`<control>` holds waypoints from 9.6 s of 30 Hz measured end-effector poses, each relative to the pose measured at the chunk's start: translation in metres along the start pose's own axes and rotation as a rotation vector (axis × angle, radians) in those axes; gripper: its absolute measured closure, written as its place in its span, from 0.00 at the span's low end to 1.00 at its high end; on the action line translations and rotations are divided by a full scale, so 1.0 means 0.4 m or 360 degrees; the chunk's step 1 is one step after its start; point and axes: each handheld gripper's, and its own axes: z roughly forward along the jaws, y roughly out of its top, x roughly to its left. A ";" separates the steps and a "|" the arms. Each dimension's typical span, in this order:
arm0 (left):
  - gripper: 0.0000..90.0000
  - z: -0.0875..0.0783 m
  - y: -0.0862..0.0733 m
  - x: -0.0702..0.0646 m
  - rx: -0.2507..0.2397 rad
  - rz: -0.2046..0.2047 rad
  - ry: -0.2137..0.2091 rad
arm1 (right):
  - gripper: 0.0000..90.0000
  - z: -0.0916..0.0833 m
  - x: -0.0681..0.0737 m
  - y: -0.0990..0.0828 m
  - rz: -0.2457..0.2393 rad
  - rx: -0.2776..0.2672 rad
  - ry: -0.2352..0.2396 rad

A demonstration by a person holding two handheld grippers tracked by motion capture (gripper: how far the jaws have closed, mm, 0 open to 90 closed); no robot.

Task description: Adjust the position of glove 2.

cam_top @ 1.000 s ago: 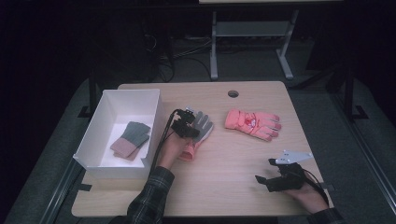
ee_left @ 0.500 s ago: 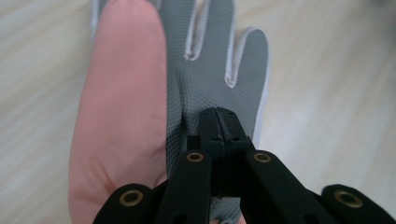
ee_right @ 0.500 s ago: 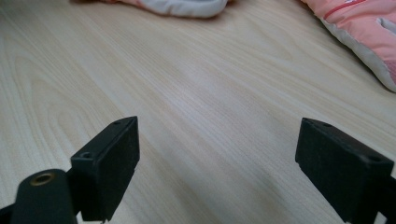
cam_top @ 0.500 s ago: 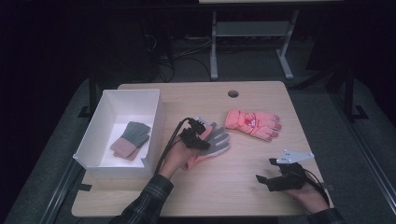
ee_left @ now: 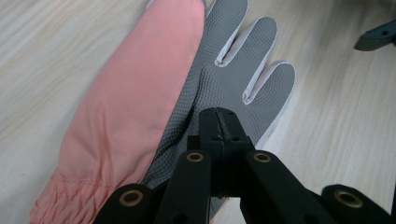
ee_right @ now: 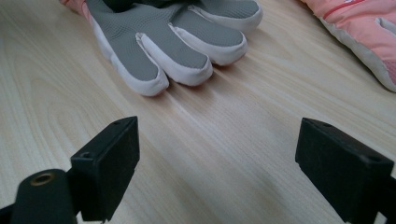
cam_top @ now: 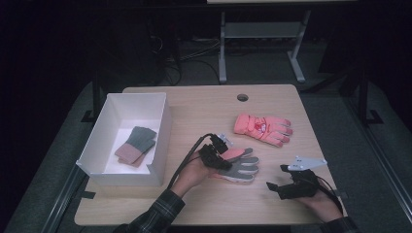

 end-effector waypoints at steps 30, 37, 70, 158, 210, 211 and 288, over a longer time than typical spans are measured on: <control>1.00 -0.075 -0.052 0.097 0.0000 -0.0182 0.0251 | 0.15 -0.007 0.000 -0.005 0.0012 -0.0005 -0.0012; 1.00 -0.090 -0.111 0.062 -0.0037 -0.0210 0.0112 | 0.15 -0.010 -0.002 -0.009 0.0017 -0.0004 -0.0025; 1.00 0.014 -0.081 -0.088 -0.0038 0.0083 -0.0239 | 0.15 -0.027 -0.011 -0.022 0.0028 0.0003 -0.0069; 0.17 -0.101 -0.275 -0.040 -0.0273 0.0094 0.0174 | 1.00 0.392 -0.234 0.499 0.0316 0.0089 -0.0109; 0.17 -0.089 -0.277 -0.038 -0.0199 0.0088 0.0146 | 1.00 0.325 -0.289 0.398 0.0292 0.0366 -0.0168; 0.17 -0.089 -0.278 -0.038 -0.0199 0.0088 0.0146 | 1.00 0.321 -0.283 0.395 0.0275 0.0368 -0.0163; 0.17 -0.081 -0.281 -0.042 -0.0186 0.0073 0.0153 | 0.45 -0.055 -0.232 0.058 0.0445 0.0378 -0.0223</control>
